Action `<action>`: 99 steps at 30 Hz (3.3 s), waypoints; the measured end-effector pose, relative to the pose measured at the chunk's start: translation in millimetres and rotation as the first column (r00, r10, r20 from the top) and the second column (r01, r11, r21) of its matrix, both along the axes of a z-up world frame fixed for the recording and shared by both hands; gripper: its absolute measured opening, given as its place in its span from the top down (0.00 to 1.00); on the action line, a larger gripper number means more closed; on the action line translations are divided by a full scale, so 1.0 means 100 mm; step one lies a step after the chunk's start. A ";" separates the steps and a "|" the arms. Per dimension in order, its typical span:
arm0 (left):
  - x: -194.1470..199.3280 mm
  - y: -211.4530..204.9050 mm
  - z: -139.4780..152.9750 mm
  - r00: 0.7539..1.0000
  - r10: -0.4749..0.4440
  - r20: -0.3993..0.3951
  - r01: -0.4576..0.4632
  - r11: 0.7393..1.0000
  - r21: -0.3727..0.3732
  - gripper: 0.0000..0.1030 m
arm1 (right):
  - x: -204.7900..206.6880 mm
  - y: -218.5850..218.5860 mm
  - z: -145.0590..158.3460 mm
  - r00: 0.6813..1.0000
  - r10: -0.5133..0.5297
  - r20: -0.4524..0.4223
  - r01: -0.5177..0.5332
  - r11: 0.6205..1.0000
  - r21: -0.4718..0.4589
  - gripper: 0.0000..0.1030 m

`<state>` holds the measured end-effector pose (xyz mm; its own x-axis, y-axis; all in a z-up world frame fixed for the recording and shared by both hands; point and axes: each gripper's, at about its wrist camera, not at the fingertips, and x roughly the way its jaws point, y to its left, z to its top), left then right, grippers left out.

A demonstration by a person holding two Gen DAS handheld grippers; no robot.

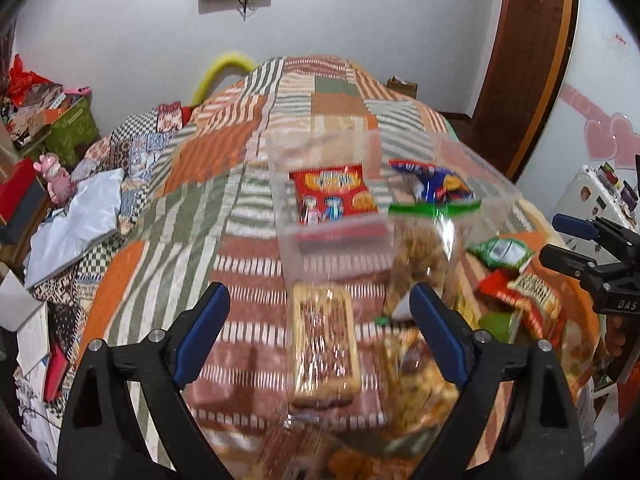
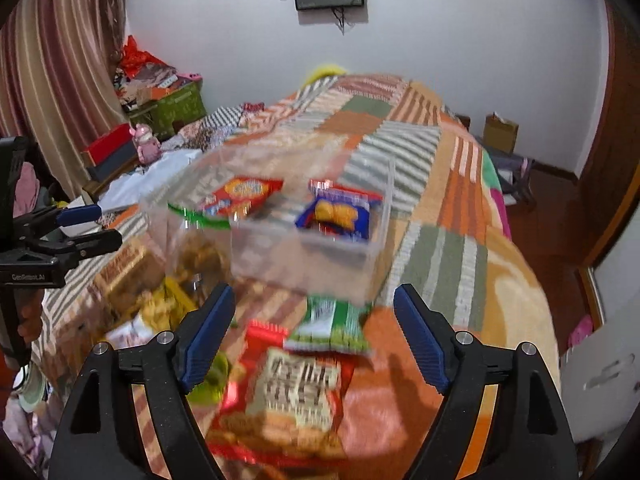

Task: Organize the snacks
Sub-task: 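Grasp the wrapped bread loaf with left tool while right tool grasps red bean bag, then carry the bread loaf and bean bag into the clear box and release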

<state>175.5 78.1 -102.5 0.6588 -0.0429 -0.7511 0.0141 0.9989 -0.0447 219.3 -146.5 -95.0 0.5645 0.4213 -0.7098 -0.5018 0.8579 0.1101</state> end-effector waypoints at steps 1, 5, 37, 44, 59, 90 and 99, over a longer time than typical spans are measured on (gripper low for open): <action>-0.02 0.00 -0.04 1.000 0.001 -0.005 -0.001 1.000 0.000 0.11 | -0.03 -0.01 -0.03 1.000 0.002 -0.009 -0.002 1.000 -0.002 0.23; -0.10 0.02 -0.19 1.000 0.006 -0.026 -0.006 1.000 -0.015 0.11 | -0.13 0.03 -0.18 0.999 0.015 -0.045 -0.016 1.000 -0.021 0.23; -0.27 0.10 -0.39 0.999 0.012 -0.046 -0.014 0.998 -0.058 0.63 | -0.37 0.03 -0.32 0.996 0.064 -0.059 -0.068 0.995 -0.067 0.39; -0.38 0.08 -0.23 1.000 0.023 -0.006 -0.023 0.999 -0.045 0.64 | -0.44 -0.02 -0.14 0.998 0.063 -0.022 -0.063 0.998 -0.024 0.40; -0.55 0.07 0.35 0.990 0.015 0.139 -0.010 0.999 -0.041 0.64 | -0.43 0.00 0.30 0.994 0.062 0.092 -0.068 0.996 0.056 0.40; 0.77 0.01 0.43 0.984 -0.047 0.173 0.058 0.996 -0.060 0.64 | 0.67 0.50 0.25 0.994 0.073 0.076 -0.078 0.994 0.072 0.40; 1.12 -0.03 0.09 0.992 -0.085 0.095 0.090 0.994 -0.058 0.64 | 0.94 0.73 0.04 0.992 0.121 0.022 -0.122 0.993 0.010 0.40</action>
<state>287.4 74.9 -93.8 0.7168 -0.1481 -0.6814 0.1083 0.9890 -0.1010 312.9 -73.4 -90.9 0.5237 0.4959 -0.6927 -0.6047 0.7891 0.1078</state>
